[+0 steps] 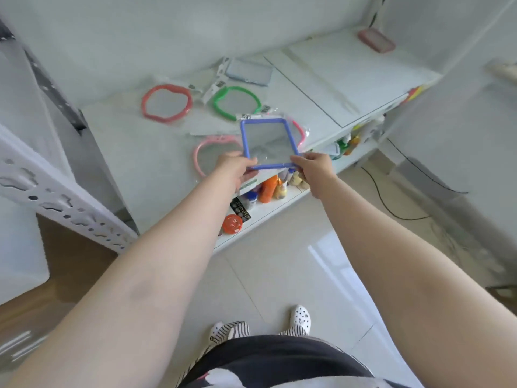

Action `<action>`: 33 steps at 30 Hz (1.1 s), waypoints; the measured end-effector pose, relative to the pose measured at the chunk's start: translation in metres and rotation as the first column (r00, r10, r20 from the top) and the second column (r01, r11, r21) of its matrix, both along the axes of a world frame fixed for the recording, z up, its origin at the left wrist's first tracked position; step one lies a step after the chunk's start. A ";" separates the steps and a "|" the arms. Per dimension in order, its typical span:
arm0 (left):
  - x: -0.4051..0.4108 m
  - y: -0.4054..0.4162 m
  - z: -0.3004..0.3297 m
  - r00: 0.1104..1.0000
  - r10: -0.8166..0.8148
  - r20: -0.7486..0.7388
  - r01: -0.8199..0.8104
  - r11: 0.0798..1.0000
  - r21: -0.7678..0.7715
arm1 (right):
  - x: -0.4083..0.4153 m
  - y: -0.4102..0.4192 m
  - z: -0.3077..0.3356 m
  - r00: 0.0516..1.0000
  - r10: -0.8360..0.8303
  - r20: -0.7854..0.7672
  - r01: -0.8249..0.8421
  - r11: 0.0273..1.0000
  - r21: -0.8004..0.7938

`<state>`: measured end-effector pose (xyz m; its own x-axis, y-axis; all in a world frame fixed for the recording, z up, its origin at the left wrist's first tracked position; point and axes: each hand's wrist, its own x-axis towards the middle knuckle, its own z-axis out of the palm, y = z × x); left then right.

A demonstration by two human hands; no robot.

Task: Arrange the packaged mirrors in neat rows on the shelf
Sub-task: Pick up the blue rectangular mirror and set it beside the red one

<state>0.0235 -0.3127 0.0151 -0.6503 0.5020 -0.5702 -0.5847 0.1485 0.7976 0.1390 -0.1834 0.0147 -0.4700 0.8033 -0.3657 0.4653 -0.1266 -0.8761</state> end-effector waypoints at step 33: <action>0.187 0.454 -0.020 0.985 -0.164 0.048 0.169 0.979 -0.115 | 0.217 0.418 -0.024 0.924 -0.376 -0.069 0.362 0.919 -0.156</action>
<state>0.2106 0.1417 -0.0046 -0.5398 0.5289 -0.6548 -0.5734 0.3385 0.7461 0.3558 0.2344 -0.0092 -0.1883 0.8712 -0.4533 0.2775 -0.3956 -0.8755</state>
